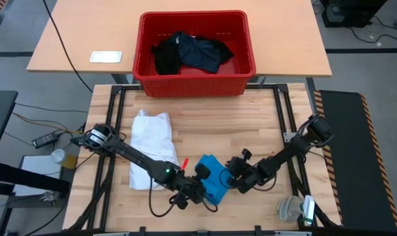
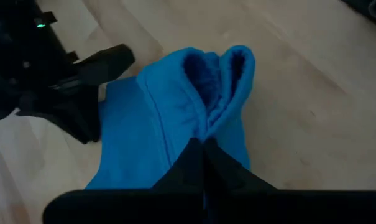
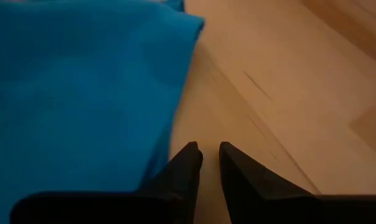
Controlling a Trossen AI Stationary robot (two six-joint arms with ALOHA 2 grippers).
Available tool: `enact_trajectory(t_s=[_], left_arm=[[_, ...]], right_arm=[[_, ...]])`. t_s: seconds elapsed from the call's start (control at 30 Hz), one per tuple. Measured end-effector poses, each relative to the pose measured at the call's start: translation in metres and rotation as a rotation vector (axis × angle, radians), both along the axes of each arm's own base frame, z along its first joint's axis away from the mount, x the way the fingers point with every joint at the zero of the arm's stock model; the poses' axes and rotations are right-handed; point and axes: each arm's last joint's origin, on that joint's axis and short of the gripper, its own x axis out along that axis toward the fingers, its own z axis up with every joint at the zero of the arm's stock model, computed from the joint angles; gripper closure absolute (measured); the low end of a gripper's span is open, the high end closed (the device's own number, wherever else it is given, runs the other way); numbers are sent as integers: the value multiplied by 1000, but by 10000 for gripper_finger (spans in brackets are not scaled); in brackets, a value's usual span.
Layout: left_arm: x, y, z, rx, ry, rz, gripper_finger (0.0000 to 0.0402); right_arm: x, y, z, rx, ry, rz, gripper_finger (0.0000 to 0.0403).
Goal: Fold laundry
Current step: Fold the blue underwear
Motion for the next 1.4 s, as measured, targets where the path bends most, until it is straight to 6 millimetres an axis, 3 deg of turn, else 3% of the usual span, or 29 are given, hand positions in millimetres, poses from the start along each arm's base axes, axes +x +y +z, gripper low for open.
enact_trajectory(t_s=[1.07,1.3,1.4], left_arm=[[37,76,7,-9,-100,66,401],[48,85,-20,23,-51,81,401],[51,85,-21,44,-88,96,398]], right_arm=[[1,9,0,50,-17,88,328],[1,9,0,53,-22,88,328],[1,9,0,54,-24,85,328]])
